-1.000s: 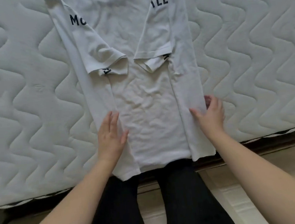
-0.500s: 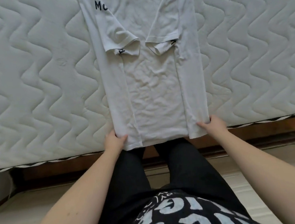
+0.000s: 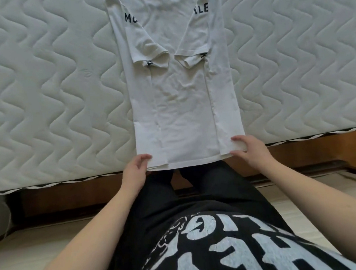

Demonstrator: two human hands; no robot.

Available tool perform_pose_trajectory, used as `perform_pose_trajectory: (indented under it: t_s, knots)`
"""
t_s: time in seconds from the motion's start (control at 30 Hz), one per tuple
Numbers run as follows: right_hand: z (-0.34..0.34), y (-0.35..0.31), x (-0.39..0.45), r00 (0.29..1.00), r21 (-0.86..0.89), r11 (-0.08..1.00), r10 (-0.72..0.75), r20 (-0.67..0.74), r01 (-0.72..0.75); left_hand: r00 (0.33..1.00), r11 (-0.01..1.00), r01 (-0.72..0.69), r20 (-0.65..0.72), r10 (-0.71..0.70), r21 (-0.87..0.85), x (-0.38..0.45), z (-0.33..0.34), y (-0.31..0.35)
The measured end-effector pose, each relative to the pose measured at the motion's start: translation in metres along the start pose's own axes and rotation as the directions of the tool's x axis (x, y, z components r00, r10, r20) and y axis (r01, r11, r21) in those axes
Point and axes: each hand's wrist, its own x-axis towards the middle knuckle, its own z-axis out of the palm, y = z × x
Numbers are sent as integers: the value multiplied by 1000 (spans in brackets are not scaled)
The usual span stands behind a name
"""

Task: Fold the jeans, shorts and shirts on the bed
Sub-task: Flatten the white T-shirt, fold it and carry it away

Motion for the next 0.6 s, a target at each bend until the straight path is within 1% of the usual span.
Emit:
perform_pose_trajectory:
  t_s: [0.07, 0.13, 0.2, 0.23, 0.3, 0.37, 0.43, 0.5, 0.57, 0.6]
  knots:
    - [-5, -3, -6, 996, -111, 990, -82, 41, 86, 997, 992, -37, 76, 28, 117, -7, -12, 7]
    - [-9, -5, -12, 988, -192, 970, -149, 29, 151, 982, 960, -128, 164, 89, 248, -12, -22, 14]
    - [-16, -8, -19, 973, -300, 932, -226, -51, 201, 966, 926, -193, 228, 121, 325, -18, -30, 22]
    - [-19, -10, -23, 957, -337, 915, -272, -104, 223, 963, 915, -207, 237, 128, 346, -22, -32, 26]
    - [-29, -13, -27, 922, -381, 891, -337, -192, 247, 965, 899, -233, 201, 168, 371, -26, -35, 36]
    - [-41, -18, -29, 892, -414, 874, -377, -249, 254, 967, 879, -257, 101, 236, 401, -29, -39, 49]
    - [-54, -27, -29, 838, -466, 831, -467, -283, 305, 941, 837, -291, -18, 337, 463, -29, -46, 63]
    - [-66, -35, -27, 772, -518, 779, -555, -311, 352, 882, 775, -348, -96, 461, 528, -32, -53, 77]
    - [-76, -42, -24, 732, -532, 758, -596, -329, 378, 784, 662, -400, -138, 606, 634, -34, -60, 88]
    - [-80, -44, -23, 722, -535, 747, -612, -322, 395, 731, 597, -419, -137, 669, 684, -35, -64, 93]
